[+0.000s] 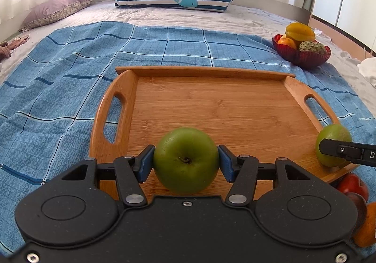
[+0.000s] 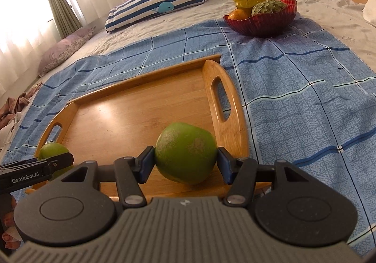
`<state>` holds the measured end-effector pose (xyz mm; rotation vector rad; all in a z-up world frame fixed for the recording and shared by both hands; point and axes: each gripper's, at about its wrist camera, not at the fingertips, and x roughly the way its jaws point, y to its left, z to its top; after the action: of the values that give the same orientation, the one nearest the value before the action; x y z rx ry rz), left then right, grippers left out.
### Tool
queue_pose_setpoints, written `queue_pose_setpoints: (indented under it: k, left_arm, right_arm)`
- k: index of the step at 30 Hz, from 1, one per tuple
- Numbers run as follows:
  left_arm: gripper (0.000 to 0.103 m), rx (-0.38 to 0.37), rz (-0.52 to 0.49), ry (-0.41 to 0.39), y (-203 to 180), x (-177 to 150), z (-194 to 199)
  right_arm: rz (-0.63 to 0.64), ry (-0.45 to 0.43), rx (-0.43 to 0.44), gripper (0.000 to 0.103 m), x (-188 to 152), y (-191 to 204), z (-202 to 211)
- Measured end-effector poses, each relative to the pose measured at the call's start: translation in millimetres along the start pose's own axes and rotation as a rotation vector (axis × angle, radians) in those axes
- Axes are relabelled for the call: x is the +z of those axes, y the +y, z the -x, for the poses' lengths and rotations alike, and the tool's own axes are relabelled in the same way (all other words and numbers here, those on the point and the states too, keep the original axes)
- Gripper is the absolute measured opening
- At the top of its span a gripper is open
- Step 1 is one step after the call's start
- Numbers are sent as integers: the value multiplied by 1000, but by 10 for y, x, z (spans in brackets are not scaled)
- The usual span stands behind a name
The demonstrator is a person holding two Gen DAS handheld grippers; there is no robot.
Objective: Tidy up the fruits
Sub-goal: 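Lift the small green apple with the left gripper while the right carries its apple over the tray, then lower both apples onto the tray and open both grippers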
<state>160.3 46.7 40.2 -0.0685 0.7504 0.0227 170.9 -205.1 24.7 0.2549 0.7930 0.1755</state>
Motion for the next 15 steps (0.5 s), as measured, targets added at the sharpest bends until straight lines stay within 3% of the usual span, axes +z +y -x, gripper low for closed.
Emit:
queue_pose_setpoints:
  k: [12,15]
  left_arm:
    - [56,-2,-4,2,-3,-2,5]
    - [60,5,-2,2,9,-10,12]
  right_arm:
    - [-8,7,-1,62,10,-17,-19]
    - [-4,6,0,64,10,-12,-18]
